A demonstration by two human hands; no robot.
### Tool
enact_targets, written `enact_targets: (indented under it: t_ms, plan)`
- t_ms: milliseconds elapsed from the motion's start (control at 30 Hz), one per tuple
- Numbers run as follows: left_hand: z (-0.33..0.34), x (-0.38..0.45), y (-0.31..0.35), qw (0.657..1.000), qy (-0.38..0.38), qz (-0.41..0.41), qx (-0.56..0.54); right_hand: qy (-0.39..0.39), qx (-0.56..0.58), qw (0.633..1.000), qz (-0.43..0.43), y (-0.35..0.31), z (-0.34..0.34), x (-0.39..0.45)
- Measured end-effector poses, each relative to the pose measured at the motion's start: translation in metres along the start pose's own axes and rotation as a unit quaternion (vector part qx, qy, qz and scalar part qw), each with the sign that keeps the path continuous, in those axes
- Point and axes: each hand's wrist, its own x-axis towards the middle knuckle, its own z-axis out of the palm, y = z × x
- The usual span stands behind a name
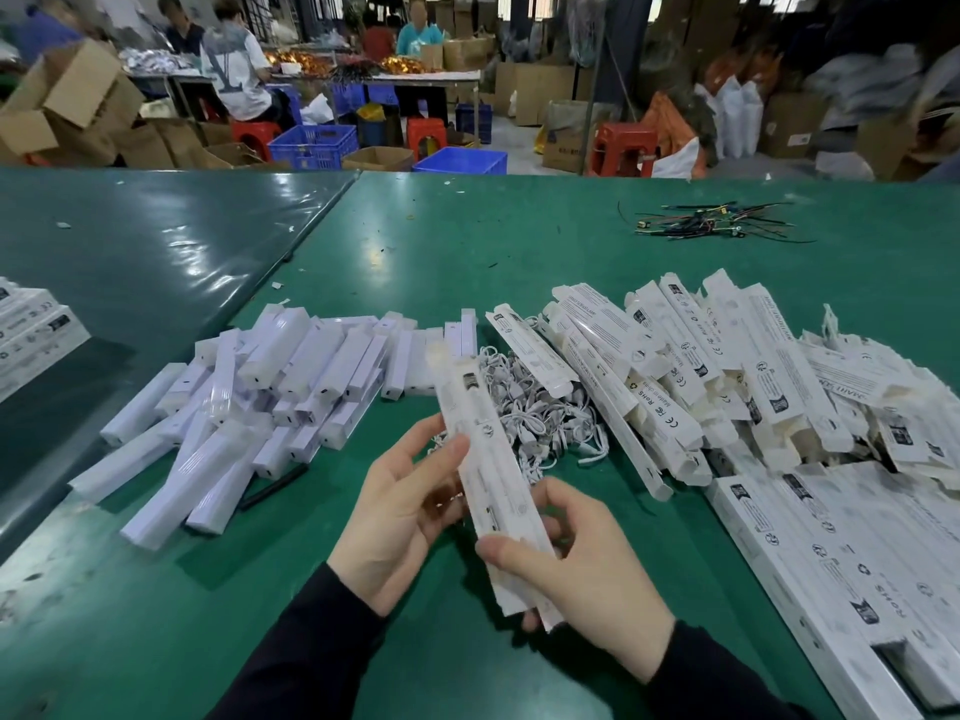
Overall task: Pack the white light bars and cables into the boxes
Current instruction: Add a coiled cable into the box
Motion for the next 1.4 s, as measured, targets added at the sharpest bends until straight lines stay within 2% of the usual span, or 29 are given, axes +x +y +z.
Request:
enact_targets:
  t_ms: [67, 167, 233, 400, 467, 533, 667, 900, 1033, 1133, 1400]
  plan:
    - [0.002, -0.001, -0.003, 0.999, -0.007, 0.025, 0.028, 0.067, -0.134, 0.987, -0.059, 0.002, -0.002, -0.001]
    - [0.004, -0.002, -0.006, 0.997, -0.007, 0.045, 0.058, 0.033, -0.189, 0.978, -0.079, 0.004, -0.001, -0.001]
    - [0.005, -0.002, -0.005, 0.998, -0.023, 0.032, 0.043, 0.032, -0.172, 0.979, -0.108, 0.003, -0.002, -0.001]
    - [0.008, -0.006, -0.004, 0.994, -0.086, 0.027, 0.059, 0.118, -0.033, 0.977, -0.173, -0.005, -0.011, 0.002]
    - [0.013, -0.011, -0.007, 0.989, -0.124, 0.035, 0.066, 0.120, 0.021, 0.974, -0.190, -0.009, -0.014, 0.002]
    - [0.018, -0.016, -0.009, 0.983, -0.168, 0.027, 0.066, 0.099, 0.023, 0.975, -0.197, -0.011, -0.017, 0.003]
    - [0.020, -0.020, -0.015, 0.974, -0.220, -0.019, 0.055, 0.064, 0.050, 0.982, -0.168, -0.013, -0.020, 0.006]
    - [0.017, -0.021, -0.015, 0.971, -0.224, -0.041, 0.068, 0.037, 0.043, 0.986, -0.157, -0.015, -0.027, 0.007]
    - [0.019, -0.022, -0.012, 0.965, -0.246, -0.056, 0.069, 0.064, 0.162, 0.983, -0.064, -0.019, -0.027, 0.008]
    - [0.020, -0.023, -0.013, 0.961, -0.260, -0.064, 0.069, 0.062, 0.192, 0.979, -0.001, -0.020, -0.028, 0.009]
    - [0.018, -0.022, -0.015, 0.964, -0.247, -0.052, 0.091, 0.043, 0.165, 0.984, -0.040, -0.021, -0.030, 0.008]
